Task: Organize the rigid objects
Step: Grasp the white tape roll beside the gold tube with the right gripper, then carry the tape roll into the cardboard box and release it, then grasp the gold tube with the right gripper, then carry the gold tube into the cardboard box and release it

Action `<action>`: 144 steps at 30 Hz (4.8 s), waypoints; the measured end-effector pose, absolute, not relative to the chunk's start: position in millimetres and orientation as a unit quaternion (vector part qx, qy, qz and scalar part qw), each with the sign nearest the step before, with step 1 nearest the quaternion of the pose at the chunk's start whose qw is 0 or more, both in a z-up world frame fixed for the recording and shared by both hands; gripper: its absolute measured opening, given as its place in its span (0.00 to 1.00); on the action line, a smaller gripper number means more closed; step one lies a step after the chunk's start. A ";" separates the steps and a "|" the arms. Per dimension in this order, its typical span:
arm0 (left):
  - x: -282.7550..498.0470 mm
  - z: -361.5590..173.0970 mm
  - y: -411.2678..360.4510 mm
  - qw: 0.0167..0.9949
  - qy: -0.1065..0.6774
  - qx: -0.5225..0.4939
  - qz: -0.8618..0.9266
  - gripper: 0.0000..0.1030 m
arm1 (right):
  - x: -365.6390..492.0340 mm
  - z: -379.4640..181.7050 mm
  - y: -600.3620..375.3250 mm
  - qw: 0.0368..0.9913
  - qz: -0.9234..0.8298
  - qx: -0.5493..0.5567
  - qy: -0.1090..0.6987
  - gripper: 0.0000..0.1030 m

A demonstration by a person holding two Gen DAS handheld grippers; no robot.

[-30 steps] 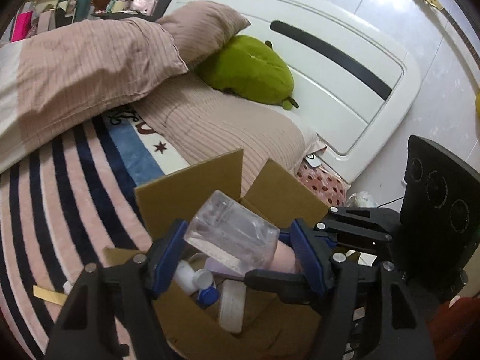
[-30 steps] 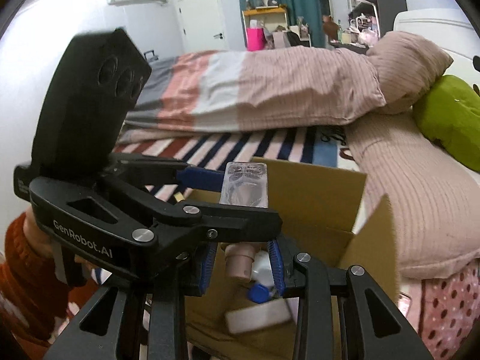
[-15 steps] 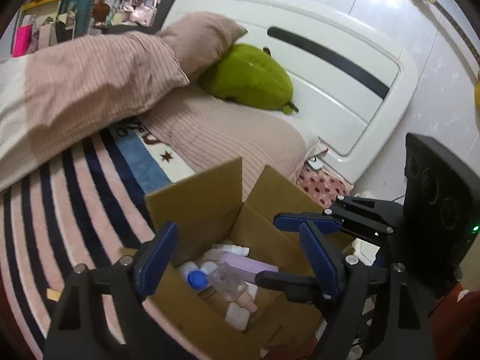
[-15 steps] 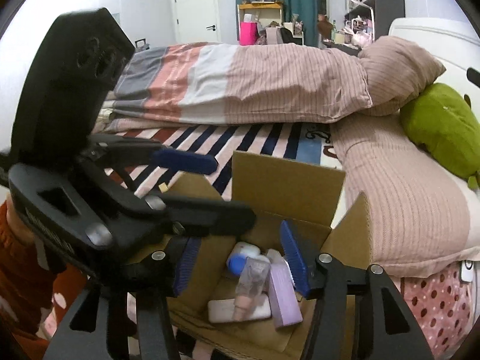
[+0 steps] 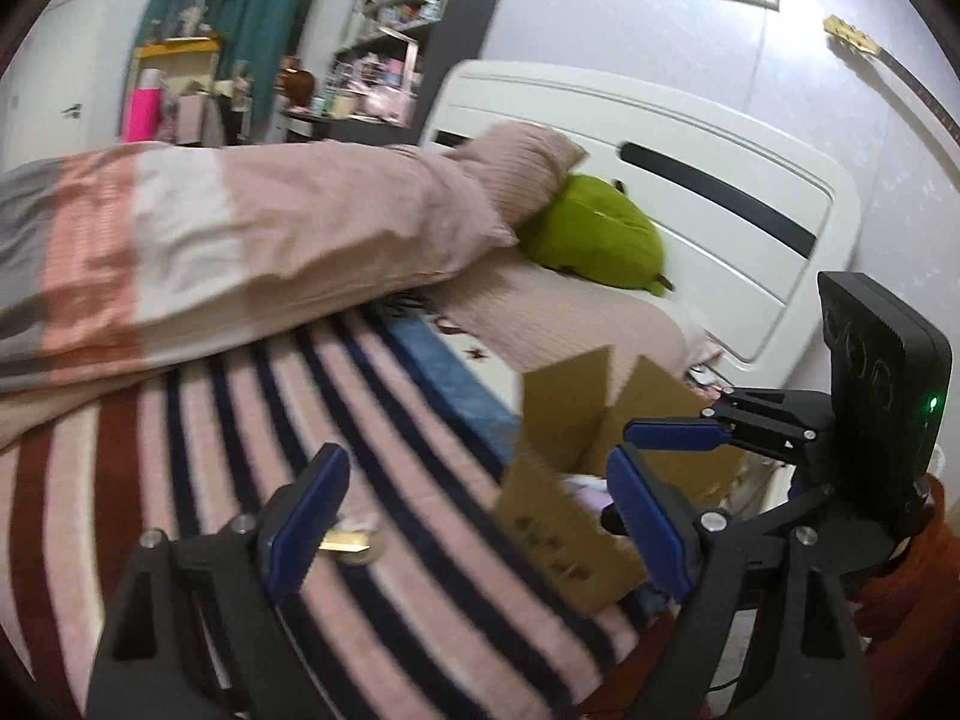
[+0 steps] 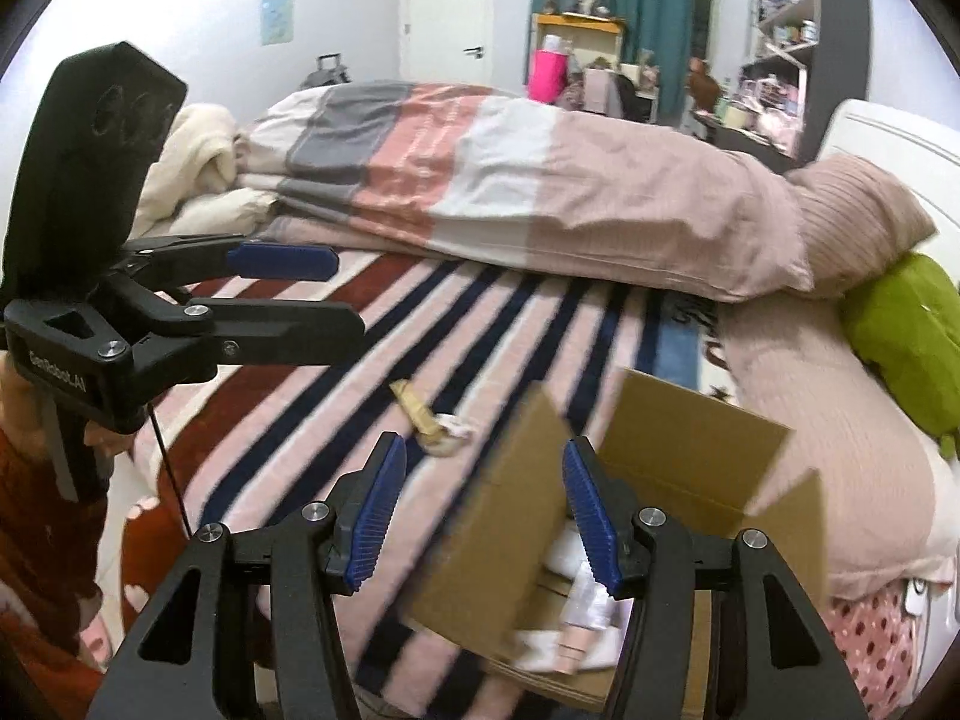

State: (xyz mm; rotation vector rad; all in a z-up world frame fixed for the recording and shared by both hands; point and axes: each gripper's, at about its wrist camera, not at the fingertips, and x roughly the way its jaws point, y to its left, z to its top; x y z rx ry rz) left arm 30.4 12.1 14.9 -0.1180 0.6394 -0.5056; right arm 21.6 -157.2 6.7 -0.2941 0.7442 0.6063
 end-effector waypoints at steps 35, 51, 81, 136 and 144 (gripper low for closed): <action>26.4 -97.7 145.5 0.912 0.363 -0.105 -0.157 0.83 | 103.2 -174.7 -52.8 0.833 0.232 -0.146 0.480 0.35; 11.8 -39.1 60.1 0.885 0.352 -0.117 -0.282 0.67 | 15.2 -46.0 -64.9 0.849 0.373 -0.123 0.353 0.35; 109.3 -25.6 -157.8 0.828 0.419 -0.030 -0.372 0.76 | 58.8 -27.0 -253.1 0.889 0.251 -0.114 0.364 0.44; 28.7 -97.7 147.6 0.906 0.371 -0.122 -0.165 0.84 | 93.7 -137.1 -7.5 0.817 0.341 -0.116 0.450 0.13; 18.6 -40.4 98.0 0.905 0.327 -0.116 -0.247 0.58 | 31.7 -52.0 -30.8 0.821 0.423 -0.099 0.370 0.13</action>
